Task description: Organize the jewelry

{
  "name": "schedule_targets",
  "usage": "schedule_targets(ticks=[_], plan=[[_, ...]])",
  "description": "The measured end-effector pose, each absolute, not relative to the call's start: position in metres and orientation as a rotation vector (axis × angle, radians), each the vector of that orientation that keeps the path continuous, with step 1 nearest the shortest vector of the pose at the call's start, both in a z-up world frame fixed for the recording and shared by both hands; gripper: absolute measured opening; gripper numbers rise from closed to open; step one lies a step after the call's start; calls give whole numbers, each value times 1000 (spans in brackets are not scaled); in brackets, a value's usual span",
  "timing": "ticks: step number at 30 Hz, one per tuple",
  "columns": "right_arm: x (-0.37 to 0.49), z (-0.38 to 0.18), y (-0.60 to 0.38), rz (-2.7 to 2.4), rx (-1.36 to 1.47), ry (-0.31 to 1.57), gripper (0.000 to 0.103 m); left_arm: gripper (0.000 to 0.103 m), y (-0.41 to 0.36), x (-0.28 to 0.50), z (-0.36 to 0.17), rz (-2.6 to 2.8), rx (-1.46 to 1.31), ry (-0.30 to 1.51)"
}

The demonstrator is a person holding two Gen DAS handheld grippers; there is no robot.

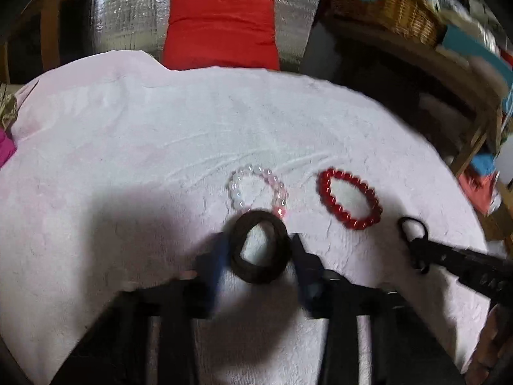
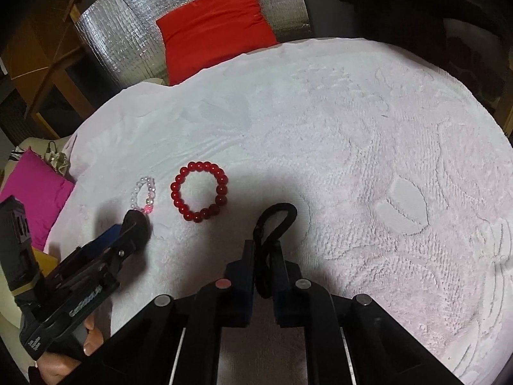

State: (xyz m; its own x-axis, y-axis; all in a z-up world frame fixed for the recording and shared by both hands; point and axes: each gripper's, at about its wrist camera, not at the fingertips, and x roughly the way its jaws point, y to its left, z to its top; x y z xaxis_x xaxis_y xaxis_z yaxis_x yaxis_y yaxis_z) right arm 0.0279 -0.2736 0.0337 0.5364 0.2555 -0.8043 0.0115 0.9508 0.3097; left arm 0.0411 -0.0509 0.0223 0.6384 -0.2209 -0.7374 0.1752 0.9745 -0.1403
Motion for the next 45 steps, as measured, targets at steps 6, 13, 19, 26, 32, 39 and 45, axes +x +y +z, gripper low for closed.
schedule_targets(ticks=[6, 13, 19, 26, 32, 39, 45], plan=[[26, 38, -272, 172, 314, 987, 10, 15, -48, 35, 26, -269, -71, 871], [27, 36, -273, 192, 338, 1017, 10, 15, -39, 18, 29, -279, -58, 913], [32, 30, -282, 189, 397, 1076, 20, 17, -26, 4, 27, -304, -59, 962], [35, 28, -286, 182, 466, 1059, 53, 24, -11, -6, 25, -347, -85, 1004], [36, 28, -270, 126, 370, 1032, 22, 30, -3, -10, 32, -363, -92, 963], [36, 26, -267, 108, 341, 1029, 20, 12, 12, -13, 54, -394, -138, 853], [37, 26, -267, 107, 332, 1034, 20, 12, 23, -2, 43, -341, -131, 904]])
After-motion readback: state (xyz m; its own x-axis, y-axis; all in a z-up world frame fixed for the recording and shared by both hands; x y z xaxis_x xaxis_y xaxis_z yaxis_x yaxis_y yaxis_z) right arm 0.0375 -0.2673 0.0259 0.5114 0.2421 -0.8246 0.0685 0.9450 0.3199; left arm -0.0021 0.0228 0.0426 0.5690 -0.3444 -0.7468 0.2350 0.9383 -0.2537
